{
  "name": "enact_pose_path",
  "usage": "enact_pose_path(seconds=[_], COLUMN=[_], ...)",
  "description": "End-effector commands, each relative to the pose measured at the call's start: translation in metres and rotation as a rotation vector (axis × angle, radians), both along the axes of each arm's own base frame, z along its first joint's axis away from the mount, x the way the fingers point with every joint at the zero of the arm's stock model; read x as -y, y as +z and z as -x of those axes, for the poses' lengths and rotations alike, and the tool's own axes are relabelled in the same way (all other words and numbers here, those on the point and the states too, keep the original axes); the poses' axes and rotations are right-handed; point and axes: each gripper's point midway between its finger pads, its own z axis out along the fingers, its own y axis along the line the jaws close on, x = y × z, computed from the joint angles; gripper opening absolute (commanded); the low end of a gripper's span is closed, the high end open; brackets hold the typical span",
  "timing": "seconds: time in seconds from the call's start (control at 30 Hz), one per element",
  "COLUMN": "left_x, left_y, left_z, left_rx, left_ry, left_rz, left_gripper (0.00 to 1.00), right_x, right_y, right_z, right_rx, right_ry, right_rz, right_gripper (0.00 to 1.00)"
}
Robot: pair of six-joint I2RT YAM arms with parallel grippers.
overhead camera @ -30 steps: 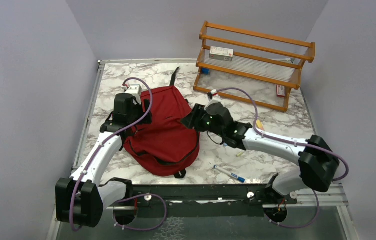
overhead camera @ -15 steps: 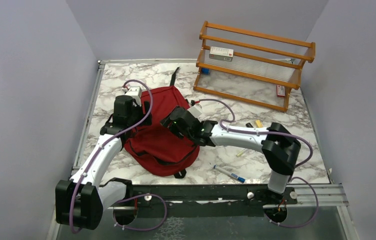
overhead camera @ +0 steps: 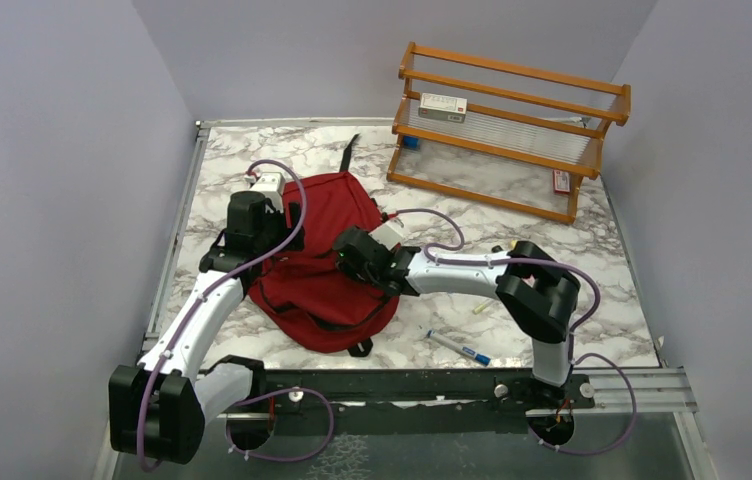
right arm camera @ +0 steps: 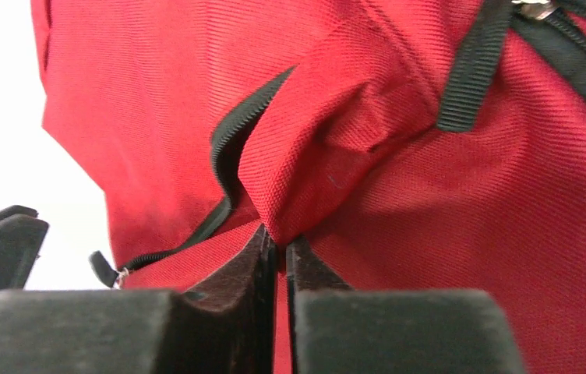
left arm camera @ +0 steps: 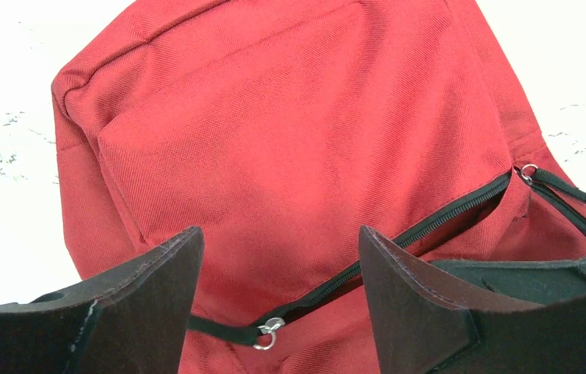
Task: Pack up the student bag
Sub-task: Adjust the student bag at the center of the board.
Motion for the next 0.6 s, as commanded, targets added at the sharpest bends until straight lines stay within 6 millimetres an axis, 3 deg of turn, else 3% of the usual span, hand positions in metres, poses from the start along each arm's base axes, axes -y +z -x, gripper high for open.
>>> enact_pose_path(seconds=[0.0, 0.2, 0.4, 0.57], left_x=[0.011, 0.042, 0.073, 0.092], left_y=[0.007, 0.008, 0.008, 0.009], left_z=[-0.001, 0.003, 0.008, 0.004], left_rx=[0.043, 0.049, 0.042, 0.029], left_ry=[-0.063, -0.209, -0.34, -0.388], left_rz=[0.02, 0.06, 0.018, -0.028], left_gripper=[0.74, 0.73, 0.73, 0.74], right_x=[0.025, 0.049, 0.07, 0.093], right_y=[0.003, -0.001, 0.016, 0.019], right_z=[-0.004, -0.016, -0.051, -0.075], right_rx=[0.095, 0.173, 0.311, 0.343], right_ry=[0.022, 0.203, 0.458, 0.608], right_rz=[0.097, 0.246, 0.218, 0.226], right_gripper=[0.04, 0.0, 0.0, 0.0])
